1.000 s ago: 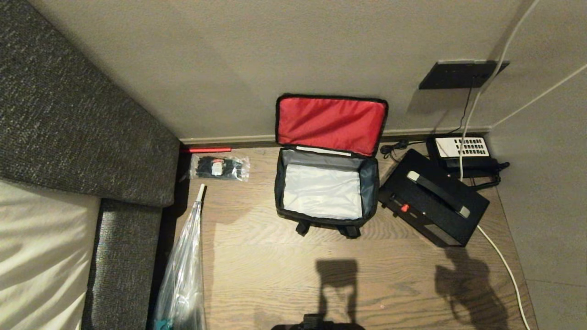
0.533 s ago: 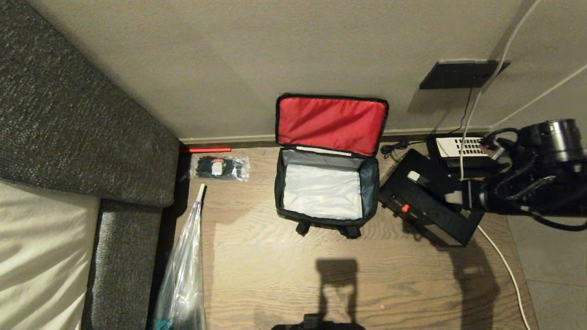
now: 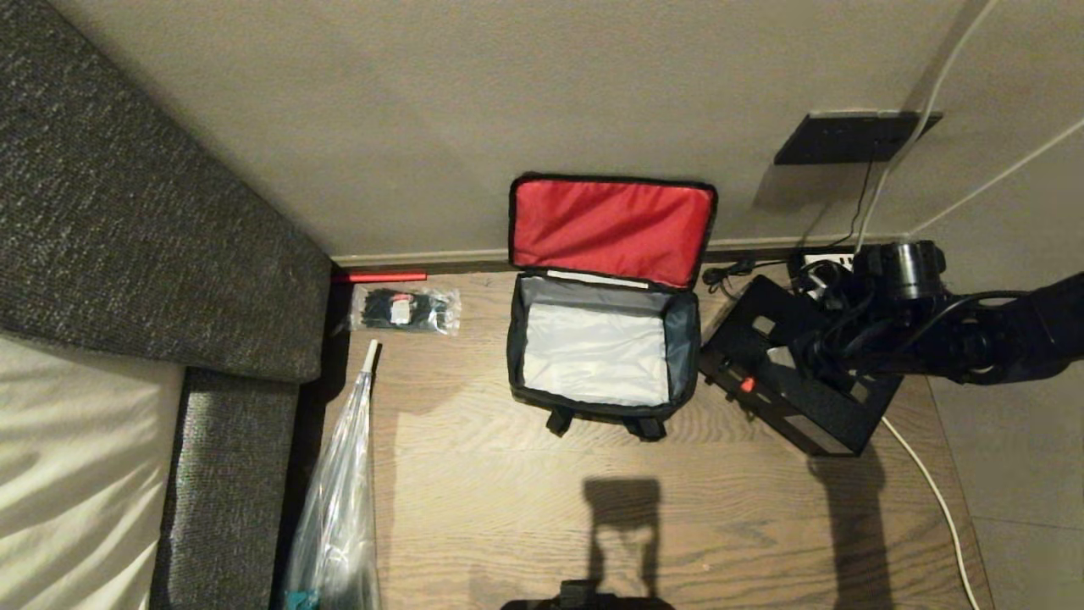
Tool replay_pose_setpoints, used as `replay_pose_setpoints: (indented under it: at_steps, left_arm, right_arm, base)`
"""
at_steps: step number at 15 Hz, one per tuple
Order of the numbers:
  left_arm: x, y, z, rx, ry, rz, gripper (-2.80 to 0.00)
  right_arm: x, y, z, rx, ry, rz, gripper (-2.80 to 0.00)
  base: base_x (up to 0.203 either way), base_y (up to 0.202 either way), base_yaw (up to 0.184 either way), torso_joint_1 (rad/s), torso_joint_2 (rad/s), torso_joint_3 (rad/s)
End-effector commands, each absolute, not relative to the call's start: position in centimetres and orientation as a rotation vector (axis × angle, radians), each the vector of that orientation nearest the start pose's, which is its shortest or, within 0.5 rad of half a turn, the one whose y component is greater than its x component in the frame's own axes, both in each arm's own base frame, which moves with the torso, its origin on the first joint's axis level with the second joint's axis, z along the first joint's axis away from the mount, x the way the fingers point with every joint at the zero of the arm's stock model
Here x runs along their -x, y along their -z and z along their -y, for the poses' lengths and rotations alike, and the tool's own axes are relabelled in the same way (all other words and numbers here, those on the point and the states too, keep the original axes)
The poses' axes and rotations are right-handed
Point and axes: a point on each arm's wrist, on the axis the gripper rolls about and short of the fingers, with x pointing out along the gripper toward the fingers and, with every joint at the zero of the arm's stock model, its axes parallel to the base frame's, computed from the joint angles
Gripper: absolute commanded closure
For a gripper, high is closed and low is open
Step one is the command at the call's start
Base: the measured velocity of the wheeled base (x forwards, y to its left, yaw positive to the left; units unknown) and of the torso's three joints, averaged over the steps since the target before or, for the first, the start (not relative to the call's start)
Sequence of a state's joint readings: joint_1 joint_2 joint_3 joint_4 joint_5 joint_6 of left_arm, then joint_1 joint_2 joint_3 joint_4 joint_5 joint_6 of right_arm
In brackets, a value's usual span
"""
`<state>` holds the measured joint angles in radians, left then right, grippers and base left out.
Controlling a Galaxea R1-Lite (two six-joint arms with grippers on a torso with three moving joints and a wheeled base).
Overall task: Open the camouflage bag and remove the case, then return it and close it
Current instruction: Grip the handle again
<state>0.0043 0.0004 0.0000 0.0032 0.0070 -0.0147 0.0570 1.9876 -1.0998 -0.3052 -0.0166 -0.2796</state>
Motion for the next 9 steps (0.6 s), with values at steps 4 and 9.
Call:
replay_pose_setpoints:
  at_steps: [4, 9]
  left_arm:
    - [2.3, -7.4, 0.0, 0.015, -0.012, -0.005, 0.0]
    - [2.3, -7.4, 0.0, 0.015, -0.012, -0.005, 0.0]
  right_arm:
    - [-38.2, -10.5, -1.6, 0.718, 0.068, -0.408, -2.8]
    - [-39.0, -4.7, -1.5, 1.049, 0.389, -0.302, -2.8]
  base:
    - [0.0, 0.0, 0.0, 0.0, 0.0, 0.0]
    - [0.0, 0.0, 0.0, 0.0, 0.0, 0.0]
